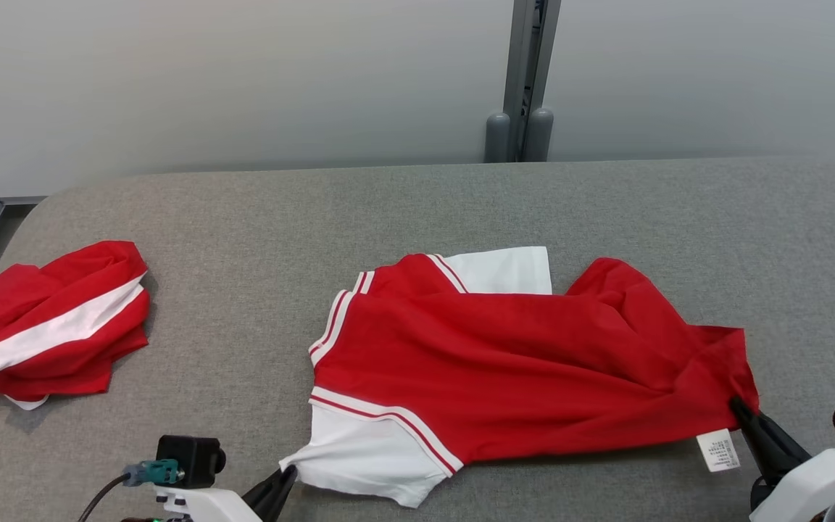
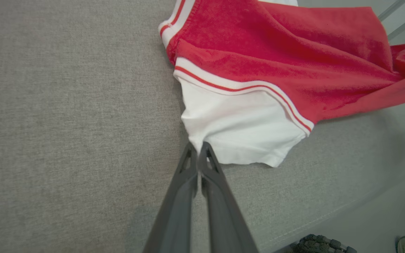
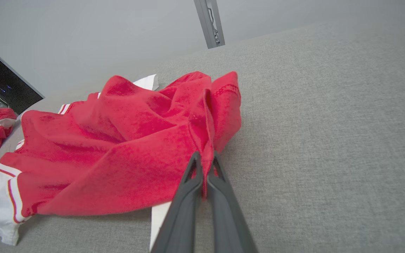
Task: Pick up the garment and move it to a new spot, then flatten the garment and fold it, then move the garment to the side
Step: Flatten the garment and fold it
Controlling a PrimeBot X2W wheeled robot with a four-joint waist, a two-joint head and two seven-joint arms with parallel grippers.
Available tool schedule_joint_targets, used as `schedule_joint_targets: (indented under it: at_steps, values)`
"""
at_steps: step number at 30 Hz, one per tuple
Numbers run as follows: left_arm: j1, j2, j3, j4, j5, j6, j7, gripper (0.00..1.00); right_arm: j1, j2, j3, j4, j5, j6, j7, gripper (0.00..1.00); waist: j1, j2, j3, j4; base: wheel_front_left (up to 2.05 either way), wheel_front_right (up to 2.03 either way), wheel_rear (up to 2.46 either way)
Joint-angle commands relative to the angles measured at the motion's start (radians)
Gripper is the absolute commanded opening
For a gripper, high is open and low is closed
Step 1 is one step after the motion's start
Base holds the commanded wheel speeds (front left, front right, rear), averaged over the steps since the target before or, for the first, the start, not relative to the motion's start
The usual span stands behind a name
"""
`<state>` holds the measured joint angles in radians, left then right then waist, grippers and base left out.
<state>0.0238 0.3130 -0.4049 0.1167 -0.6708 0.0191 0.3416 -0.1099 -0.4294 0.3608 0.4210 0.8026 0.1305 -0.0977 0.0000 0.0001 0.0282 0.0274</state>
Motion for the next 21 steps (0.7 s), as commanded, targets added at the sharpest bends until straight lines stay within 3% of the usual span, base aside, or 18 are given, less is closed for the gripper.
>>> schedule_joint_targets:
  at_steps: [1,11,15,21]
  values:
    - [0.023,0.008,0.021,-0.040,-0.027,0.002,-0.008,0.00,0.020,-0.013,-0.020,-0.027,0.013,0.001,-0.013,0.00,0.0000,-0.0001,-0.008,0.001,0.00,0.00,0.00]
    - [0.095,0.066,0.102,-0.273,-0.075,0.038,-0.001,0.00,0.115,-0.027,-0.107,-0.176,0.008,0.001,0.042,0.00,0.0000,-0.0001,-0.022,0.003,0.00,0.00,0.00]
    - [0.058,0.051,0.099,-0.324,-0.094,0.014,-0.013,0.00,0.102,-0.015,-0.126,-0.232,-0.005,0.001,0.072,0.00,0.0000,-0.0001,-0.016,0.002,0.00,0.00,0.00]
    - [-0.093,0.084,0.110,-0.313,-0.035,-0.015,-0.015,0.00,-0.007,-0.004,-0.123,-0.276,0.015,0.001,0.124,0.00,0.0000,-0.0001,0.026,-0.004,0.00,0.00,0.00]
